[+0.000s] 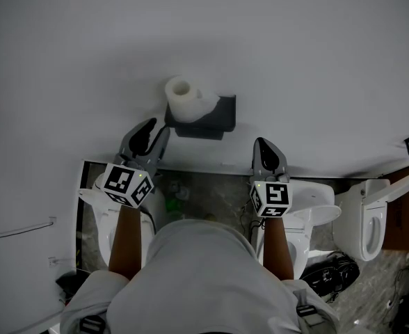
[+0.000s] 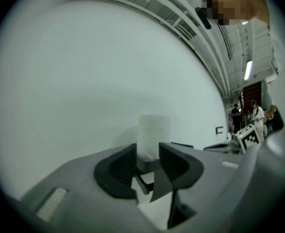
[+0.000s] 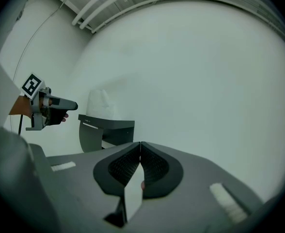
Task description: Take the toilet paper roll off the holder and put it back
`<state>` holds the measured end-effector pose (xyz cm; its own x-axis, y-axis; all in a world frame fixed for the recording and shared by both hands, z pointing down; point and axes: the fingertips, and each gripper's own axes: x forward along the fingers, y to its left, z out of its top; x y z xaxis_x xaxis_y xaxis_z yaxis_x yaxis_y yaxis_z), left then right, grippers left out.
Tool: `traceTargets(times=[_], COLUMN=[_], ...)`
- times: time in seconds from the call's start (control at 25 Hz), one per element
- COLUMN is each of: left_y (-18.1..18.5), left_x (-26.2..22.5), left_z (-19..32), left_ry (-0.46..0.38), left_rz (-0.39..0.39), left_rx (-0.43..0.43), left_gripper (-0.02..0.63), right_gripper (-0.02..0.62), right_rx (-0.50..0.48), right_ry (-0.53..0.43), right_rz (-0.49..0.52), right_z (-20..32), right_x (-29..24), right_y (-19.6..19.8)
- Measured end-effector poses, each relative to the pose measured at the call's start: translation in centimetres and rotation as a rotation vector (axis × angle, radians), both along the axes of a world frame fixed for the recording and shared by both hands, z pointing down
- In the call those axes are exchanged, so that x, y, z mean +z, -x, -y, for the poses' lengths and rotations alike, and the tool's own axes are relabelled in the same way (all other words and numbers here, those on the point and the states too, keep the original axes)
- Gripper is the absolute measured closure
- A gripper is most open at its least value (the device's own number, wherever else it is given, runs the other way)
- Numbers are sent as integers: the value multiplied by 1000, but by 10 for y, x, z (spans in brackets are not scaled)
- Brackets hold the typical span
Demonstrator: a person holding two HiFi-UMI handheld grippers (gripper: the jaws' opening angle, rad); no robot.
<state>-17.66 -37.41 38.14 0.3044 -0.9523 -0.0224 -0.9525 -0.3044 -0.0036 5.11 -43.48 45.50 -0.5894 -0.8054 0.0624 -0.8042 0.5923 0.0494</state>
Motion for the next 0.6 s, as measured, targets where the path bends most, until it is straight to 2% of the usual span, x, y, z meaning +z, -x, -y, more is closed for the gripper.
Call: traceTargets(times=[0.6], left_y=[-15], left_x=[-9], left_z=[28], left_ry=[-13], left_rz=[21], left_rx=[41], left_gripper=[373], right_gripper=[592], right_rx=[0], right_ry=[8], right_rz=[-9], right_z=[7], right_x=[5], right_y=[-6])
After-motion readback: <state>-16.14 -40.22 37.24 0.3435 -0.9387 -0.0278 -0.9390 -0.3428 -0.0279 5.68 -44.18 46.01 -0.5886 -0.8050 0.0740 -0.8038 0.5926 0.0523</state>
